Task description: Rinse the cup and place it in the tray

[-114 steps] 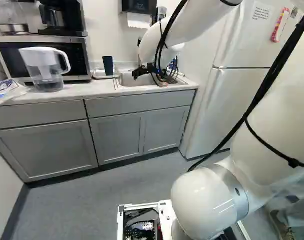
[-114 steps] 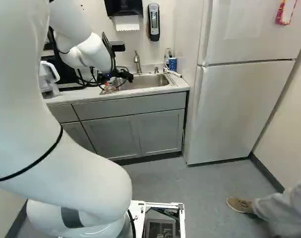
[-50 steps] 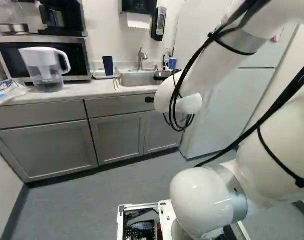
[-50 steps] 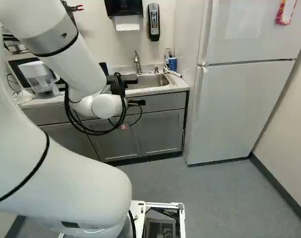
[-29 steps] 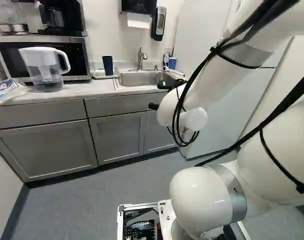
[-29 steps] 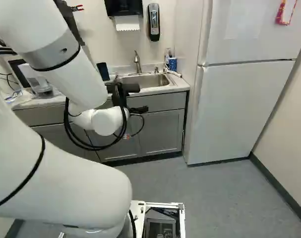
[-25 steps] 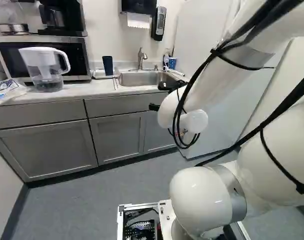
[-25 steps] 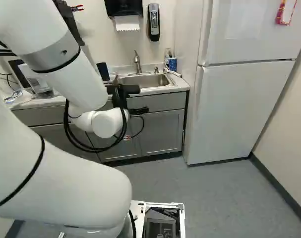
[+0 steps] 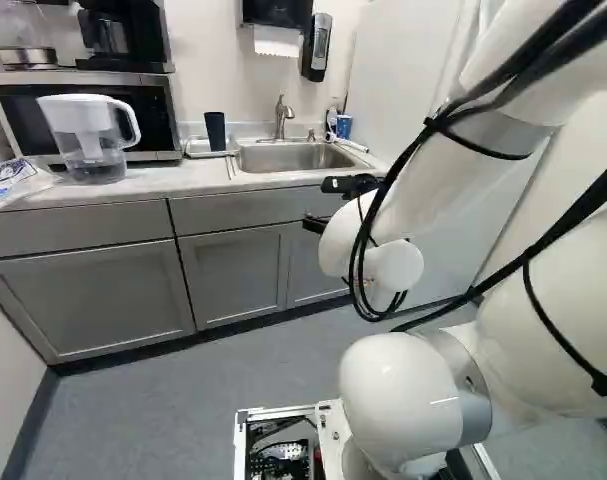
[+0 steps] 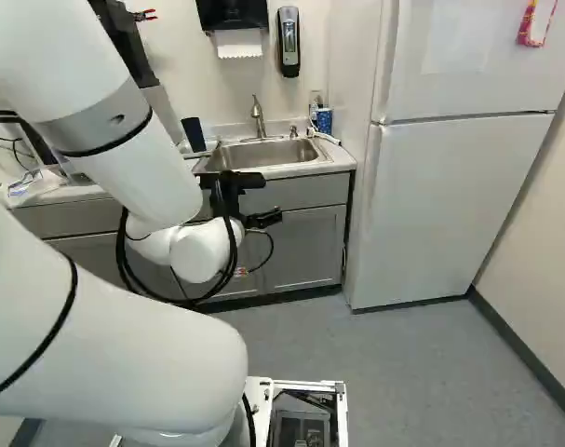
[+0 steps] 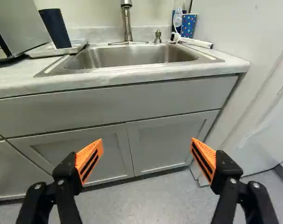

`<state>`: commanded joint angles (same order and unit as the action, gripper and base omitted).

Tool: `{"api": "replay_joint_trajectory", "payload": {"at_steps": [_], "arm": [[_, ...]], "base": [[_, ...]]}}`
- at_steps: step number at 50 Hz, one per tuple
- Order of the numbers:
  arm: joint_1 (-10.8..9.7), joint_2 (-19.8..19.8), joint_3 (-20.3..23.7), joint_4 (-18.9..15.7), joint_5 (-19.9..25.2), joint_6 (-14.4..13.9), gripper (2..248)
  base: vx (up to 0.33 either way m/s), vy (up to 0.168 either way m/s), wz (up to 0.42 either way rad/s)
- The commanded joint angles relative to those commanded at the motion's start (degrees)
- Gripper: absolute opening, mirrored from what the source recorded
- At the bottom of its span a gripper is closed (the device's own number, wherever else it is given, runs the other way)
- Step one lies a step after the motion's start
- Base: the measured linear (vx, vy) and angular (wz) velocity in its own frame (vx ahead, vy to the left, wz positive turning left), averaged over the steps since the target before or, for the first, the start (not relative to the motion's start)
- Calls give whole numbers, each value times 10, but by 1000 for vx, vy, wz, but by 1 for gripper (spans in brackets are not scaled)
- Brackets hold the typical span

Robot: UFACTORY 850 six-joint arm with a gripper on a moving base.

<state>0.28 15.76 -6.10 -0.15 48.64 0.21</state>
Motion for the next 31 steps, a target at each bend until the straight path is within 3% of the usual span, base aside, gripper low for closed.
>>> {"api": "replay_joint_trajectory", "payload": {"at_steps": [31], "arm": [[-3,2,11,1,14,-2,247]], "base": [[0,0,0]]}}
